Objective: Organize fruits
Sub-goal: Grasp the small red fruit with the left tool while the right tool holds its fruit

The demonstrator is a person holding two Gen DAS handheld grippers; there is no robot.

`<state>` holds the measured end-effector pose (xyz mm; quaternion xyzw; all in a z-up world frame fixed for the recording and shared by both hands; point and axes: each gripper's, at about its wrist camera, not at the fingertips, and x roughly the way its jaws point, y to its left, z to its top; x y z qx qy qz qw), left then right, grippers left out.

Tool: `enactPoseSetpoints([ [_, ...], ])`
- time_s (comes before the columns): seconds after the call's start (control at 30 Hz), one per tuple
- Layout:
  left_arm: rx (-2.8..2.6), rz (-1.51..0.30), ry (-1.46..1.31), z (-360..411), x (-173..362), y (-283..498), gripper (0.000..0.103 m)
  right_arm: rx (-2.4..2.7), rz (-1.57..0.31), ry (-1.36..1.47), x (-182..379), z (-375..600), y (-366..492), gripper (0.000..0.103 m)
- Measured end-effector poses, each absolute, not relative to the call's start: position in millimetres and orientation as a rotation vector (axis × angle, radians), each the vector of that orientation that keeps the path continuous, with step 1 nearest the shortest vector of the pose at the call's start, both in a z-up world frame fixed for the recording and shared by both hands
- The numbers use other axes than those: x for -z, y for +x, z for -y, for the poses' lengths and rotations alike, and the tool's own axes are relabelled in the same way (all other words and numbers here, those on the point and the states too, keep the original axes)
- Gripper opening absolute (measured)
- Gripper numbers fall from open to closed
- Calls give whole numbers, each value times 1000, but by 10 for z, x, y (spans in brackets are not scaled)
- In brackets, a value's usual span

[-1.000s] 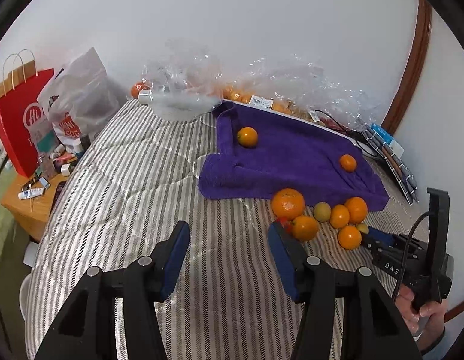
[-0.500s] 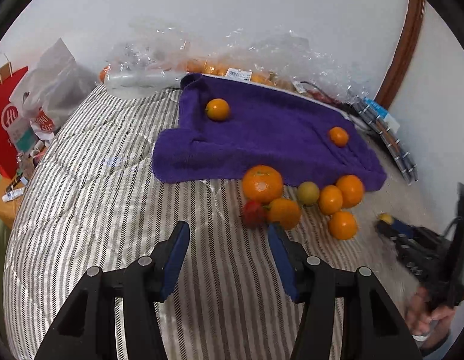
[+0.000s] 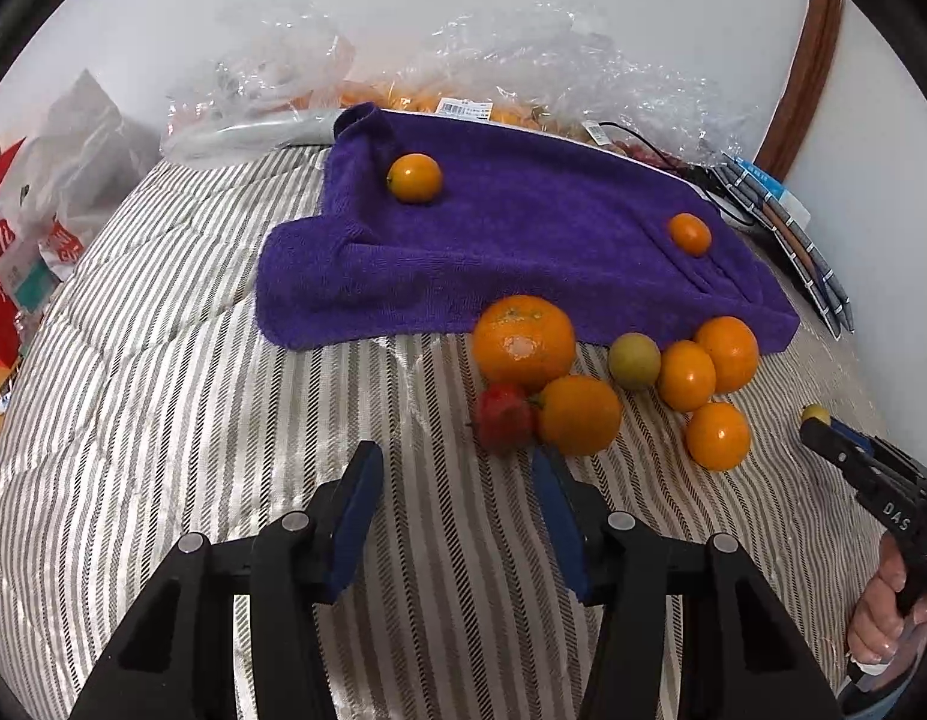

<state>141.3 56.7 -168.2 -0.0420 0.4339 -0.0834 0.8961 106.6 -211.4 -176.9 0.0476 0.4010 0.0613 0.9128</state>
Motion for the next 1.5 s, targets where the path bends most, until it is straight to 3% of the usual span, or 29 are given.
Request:
enactPoseSetpoints([
  [0.33, 191, -870, -68, -414, 1707, 1478, 48, -117, -831, 136, 1790, 2171, 1075, 26],
  [0.67, 256, -860, -200, -536, 1714, 1525, 23, -99, -823, 124, 1780, 2164, 1056, 26],
  [1.5, 302, -655, -220, -643, 1449, 1213, 23, -98, -734, 162, 1680, 2235, 927, 26],
])
